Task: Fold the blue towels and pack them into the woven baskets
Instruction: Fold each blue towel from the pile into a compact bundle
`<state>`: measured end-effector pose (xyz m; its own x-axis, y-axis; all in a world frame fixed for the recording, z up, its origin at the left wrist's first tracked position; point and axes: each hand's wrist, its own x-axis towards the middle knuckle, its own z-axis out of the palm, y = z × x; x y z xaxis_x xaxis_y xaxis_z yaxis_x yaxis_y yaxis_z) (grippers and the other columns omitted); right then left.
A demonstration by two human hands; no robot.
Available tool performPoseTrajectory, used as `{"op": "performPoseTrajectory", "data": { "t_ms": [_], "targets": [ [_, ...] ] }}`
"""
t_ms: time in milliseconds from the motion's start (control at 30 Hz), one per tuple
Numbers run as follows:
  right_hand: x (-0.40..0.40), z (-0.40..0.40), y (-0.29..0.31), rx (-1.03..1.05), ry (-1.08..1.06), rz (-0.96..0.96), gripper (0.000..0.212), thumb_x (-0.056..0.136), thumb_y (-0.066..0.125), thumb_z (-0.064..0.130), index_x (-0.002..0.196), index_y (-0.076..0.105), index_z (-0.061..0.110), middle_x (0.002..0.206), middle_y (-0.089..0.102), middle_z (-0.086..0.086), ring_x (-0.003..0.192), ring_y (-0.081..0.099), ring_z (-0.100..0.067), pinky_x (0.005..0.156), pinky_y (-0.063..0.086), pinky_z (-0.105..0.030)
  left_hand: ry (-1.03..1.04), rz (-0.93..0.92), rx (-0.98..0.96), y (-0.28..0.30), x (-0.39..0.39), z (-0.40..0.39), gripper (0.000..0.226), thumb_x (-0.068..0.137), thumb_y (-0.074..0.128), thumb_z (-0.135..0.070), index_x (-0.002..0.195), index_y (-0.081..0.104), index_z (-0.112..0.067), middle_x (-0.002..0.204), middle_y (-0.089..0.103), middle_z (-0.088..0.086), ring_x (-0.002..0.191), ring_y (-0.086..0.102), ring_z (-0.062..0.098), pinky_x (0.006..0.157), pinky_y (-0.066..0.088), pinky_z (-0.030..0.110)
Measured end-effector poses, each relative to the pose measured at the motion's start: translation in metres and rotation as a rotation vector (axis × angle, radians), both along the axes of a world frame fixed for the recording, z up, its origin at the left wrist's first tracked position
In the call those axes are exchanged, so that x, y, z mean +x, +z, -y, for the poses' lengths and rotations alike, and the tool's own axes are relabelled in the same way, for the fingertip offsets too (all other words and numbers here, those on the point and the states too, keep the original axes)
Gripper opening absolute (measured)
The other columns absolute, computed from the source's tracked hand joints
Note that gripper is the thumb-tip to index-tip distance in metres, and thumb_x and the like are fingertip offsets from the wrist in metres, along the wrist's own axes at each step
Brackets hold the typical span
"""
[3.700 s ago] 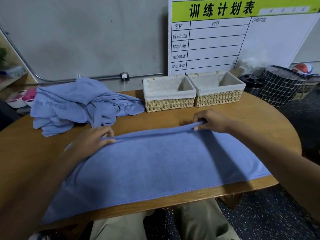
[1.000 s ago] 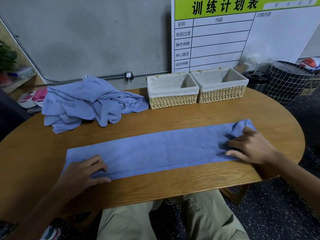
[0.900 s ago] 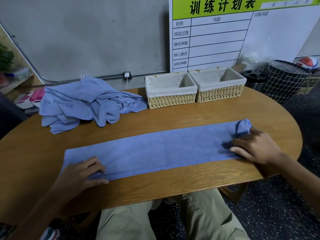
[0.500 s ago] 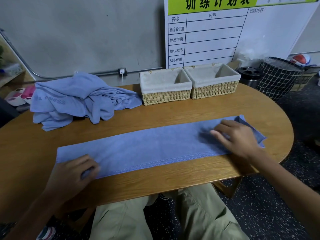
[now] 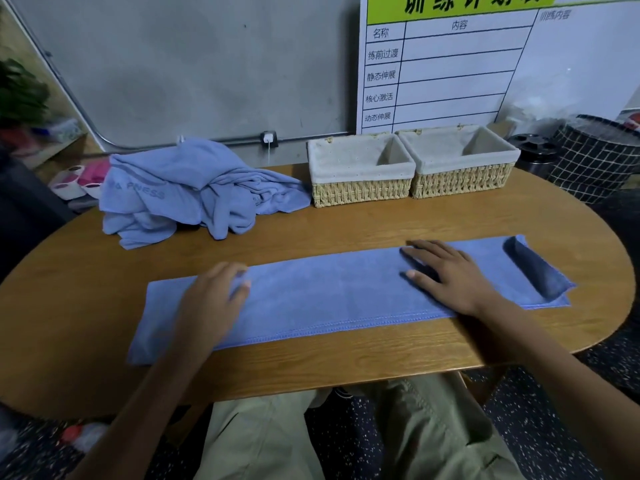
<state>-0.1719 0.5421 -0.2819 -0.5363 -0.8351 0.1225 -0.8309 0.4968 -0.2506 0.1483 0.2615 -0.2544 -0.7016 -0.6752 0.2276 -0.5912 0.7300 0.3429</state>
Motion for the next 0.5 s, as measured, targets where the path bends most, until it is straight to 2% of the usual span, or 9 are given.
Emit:
{"op": "performPoseTrajectory", "data": {
  "t_ms": [67,133,167,267,400,500],
  "targets": [
    [-0.008,-0.001,-0.001,0.035,-0.020,0.021,0.083,0.081,0.012,0.083,0.150,0.034,0.044,0.161,0.025,0.017,0.151,0.017,-0.013,0.119,0.017,-0.044,-0.047,0.186,0.015,-0.019,-0.015,0.003,0.054,0.099,0.038,-0.055,0.145,0.049,-0.029,0.156,0.041,0.002,0.144,0.037,0.028,0.109,0.034,0.054],
    [-0.021,-0.014,-0.004,0.056,-0.064,0.038,0.082,0.080,0.010,0.083,0.152,0.028,0.047,0.163,0.020,0.017,0.152,0.011,-0.011,0.120,0.013,-0.044,-0.017,0.370,0.013,-0.031,-0.013,0.014,0.064,0.097,0.021,-0.069,0.156,0.024,-0.042,0.168,0.012,-0.005,0.154,0.010,0.025,0.115,0.018,0.063],
    [-0.028,-0.024,-0.005,0.058,-0.094,0.048,0.082,0.080,0.010,0.083,0.152,0.026,0.048,0.163,0.018,0.017,0.152,0.009,-0.011,0.120,0.011,-0.045,-0.008,0.410,0.005,-0.035,-0.008,0.021,0.071,0.092,0.014,-0.076,0.157,0.014,-0.046,0.168,0.004,-0.008,0.155,0.004,0.025,0.115,0.014,0.064],
    [-0.041,-0.040,-0.004,0.080,-0.163,0.054,0.081,0.080,0.008,0.083,0.152,0.022,0.049,0.164,0.015,0.017,0.152,0.007,-0.012,0.120,0.010,-0.047,-0.009,0.450,-0.028,-0.037,-0.004,0.030,0.085,0.077,-0.005,-0.086,0.155,0.002,-0.051,0.168,-0.005,-0.011,0.155,-0.002,0.026,0.116,0.012,0.066],
    [-0.054,-0.019,0.003,0.089,-0.164,0.062,0.086,0.078,0.005,0.084,0.154,0.021,0.047,0.165,0.013,0.013,0.153,0.007,-0.016,0.119,0.010,-0.051,-0.006,0.442,0.041,-0.027,-0.021,0.040,0.078,0.083,0.007,-0.079,0.155,0.003,-0.051,0.167,-0.010,-0.011,0.155,-0.008,0.025,0.117,0.005,0.066],
    [-0.058,-0.022,0.004,0.102,-0.175,0.060,0.084,0.081,0.006,0.084,0.154,0.021,0.046,0.165,0.012,0.014,0.153,0.005,-0.019,0.119,0.011,-0.053,0.010,0.412,0.039,-0.026,-0.009,0.051,0.075,0.087,0.010,-0.079,0.156,0.007,-0.050,0.167,-0.008,-0.012,0.155,-0.006,0.023,0.119,0.005,0.062]
  ]
}}
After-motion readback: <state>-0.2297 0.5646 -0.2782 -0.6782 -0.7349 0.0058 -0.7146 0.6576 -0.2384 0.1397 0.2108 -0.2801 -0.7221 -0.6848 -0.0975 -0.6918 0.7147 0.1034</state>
